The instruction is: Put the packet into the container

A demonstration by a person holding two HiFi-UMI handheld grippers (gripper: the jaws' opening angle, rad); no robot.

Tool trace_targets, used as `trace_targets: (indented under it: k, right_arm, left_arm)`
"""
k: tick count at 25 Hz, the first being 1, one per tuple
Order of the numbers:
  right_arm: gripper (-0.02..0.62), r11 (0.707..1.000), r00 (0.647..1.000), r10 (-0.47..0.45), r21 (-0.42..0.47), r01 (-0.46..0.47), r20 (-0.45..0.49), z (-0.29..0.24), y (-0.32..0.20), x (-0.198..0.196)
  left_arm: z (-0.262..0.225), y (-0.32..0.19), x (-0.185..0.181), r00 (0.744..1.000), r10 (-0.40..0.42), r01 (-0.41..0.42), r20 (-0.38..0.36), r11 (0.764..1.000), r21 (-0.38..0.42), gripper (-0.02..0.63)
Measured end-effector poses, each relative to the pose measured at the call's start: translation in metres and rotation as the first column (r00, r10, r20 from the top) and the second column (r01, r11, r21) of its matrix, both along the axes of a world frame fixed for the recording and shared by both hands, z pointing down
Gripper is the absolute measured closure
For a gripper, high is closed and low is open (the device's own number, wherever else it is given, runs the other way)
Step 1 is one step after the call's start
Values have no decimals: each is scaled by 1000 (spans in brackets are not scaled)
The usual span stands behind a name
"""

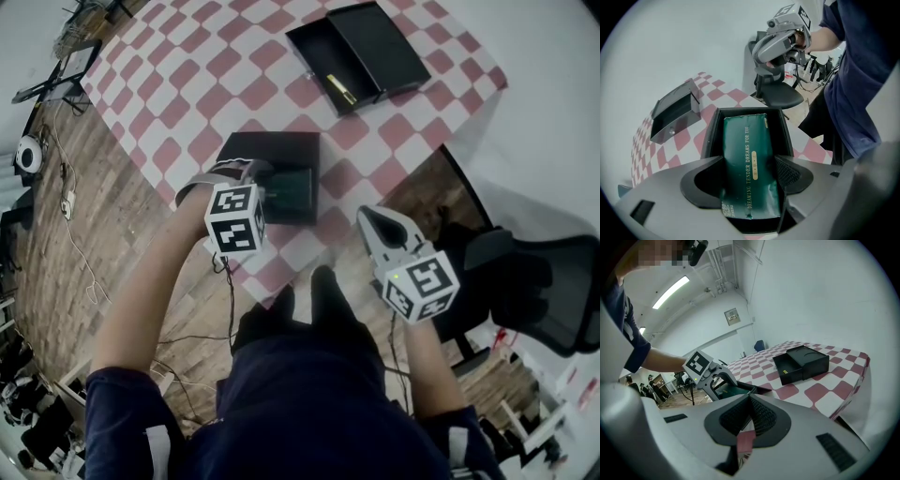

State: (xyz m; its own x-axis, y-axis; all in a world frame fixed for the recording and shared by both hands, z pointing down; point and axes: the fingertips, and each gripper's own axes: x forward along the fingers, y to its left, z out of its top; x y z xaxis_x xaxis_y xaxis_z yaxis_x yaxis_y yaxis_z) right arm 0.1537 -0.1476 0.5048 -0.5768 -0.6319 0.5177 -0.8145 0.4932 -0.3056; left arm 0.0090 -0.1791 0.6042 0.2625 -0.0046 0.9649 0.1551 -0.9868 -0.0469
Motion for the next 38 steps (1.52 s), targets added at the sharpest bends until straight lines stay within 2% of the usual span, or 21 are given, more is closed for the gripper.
trace_targets:
  k: [5,11,16,19,21,24,31,33,38]
  right_arm:
    - [578,1000,1000,-6,-3,6,-7,1,0,-2]
    - [577,1000,1000,-23,6,23,-11,-4,-1,-12]
    - [577,999,999,-36,26,37,-21,-12,-4,-20]
    - [577,998,999,-45,41,46,-27,-21,-6,-28]
    - [577,997,998,-55,57,57,-34,-29,-6,-35]
    - [577,994,997,-66,83,69,-46,-42,-7,-45]
    - [577,986,994,-81,140,90,-71,-74,-5,-70]
    - [577,983,993,-85,156,97,-81,-81,-4,-78]
    - [578,976,991,-91,187,109,-100,-95,2,-96]
  left_arm:
    - [-4,0,-3,1000,0,0,4,1000,-27,259]
    - [-20,2,-3,998,-36,35,-49,999,-20,256]
    - [-49,-6,-1,979,-119,129,-168,990,53,258]
    - [-74,-13,-2,946,-180,216,-271,970,110,259]
    - [-93,-15,-4,913,-220,277,-344,952,128,261]
    - [-121,-16,-11,854,-266,366,-446,918,154,332]
    - [-179,-8,-38,692,-345,544,-634,827,143,432]
    - [-192,-5,-49,638,-370,591,-676,797,122,462]
    - [-208,1,-80,476,-451,708,-755,706,25,527]
